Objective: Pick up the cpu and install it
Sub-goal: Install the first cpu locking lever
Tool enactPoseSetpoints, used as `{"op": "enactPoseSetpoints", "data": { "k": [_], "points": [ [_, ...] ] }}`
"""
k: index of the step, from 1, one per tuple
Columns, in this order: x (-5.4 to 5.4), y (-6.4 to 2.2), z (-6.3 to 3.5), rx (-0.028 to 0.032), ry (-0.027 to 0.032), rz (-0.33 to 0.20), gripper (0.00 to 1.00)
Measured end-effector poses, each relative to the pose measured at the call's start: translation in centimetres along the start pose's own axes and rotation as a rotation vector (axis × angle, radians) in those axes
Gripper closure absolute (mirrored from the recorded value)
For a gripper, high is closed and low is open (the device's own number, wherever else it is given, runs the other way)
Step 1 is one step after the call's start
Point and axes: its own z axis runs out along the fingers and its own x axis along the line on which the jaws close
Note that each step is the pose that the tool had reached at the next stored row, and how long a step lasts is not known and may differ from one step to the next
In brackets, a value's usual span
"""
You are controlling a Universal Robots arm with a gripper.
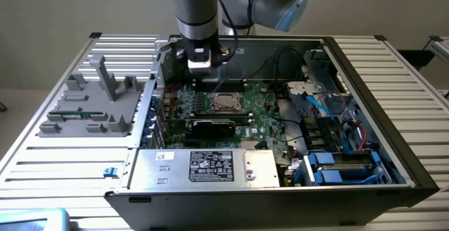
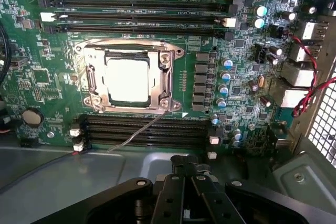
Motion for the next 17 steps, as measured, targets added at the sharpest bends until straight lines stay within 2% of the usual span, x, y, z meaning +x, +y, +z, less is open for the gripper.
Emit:
{"op": "enactPoseSetpoints", "data": {
  "k": [2,3,15,17],
  "points": [
    [0.00,0.02,0.06,-0.0015,0.0121,0.031,0.89],
    [0.00,0.03,0.06,-0.0020,0.0157,0.040,0.89],
    [-0.01,0.03,0.07,-0.0017,0.0166,0.042,0.89],
    [-0.02,0.05,0.11,0.0016,0.0247,0.062,0.89]
  ]
}}
